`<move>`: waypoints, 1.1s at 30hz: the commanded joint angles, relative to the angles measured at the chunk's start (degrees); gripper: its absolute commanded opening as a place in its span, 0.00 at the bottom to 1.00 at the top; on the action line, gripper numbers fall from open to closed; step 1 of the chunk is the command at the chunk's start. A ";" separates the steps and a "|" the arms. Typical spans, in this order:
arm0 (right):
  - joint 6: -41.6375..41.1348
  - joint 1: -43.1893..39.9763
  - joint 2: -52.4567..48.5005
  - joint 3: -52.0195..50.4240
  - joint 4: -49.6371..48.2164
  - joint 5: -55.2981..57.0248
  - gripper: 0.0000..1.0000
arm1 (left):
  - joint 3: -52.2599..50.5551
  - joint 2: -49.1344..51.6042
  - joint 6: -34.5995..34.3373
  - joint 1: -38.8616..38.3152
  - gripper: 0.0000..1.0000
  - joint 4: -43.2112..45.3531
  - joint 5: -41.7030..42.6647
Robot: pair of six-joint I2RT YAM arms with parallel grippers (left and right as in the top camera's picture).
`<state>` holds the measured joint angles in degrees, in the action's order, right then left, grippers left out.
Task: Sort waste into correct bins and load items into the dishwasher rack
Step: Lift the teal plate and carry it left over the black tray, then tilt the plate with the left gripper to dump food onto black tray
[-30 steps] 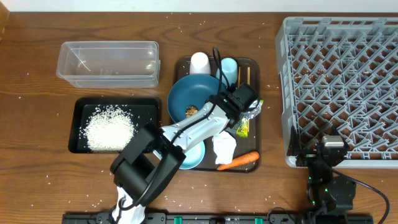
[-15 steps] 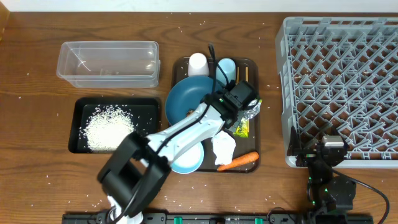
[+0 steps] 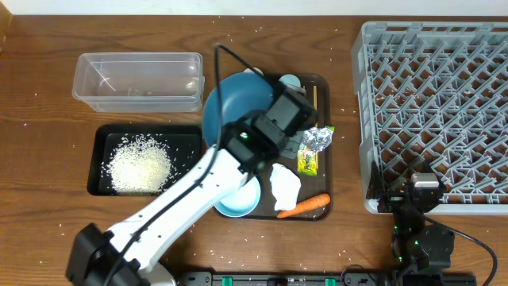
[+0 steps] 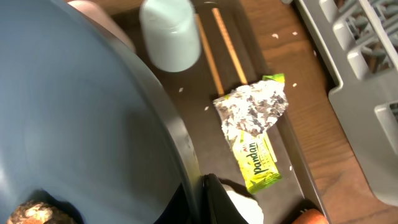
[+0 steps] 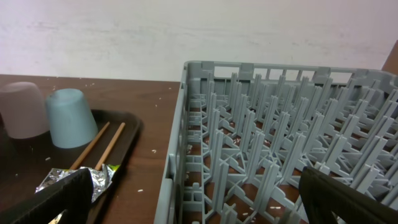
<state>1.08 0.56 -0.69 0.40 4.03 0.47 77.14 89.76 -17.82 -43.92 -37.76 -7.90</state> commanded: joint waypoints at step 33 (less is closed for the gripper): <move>0.48 0.26 0.35 -0.09 0.24 0.13 0.99 | -13.51 -5.73 7.32 68.35 0.06 -7.39 83.23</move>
<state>1.08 0.56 -0.69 0.40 4.03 0.47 65.41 85.06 -13.85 21.17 -45.06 66.57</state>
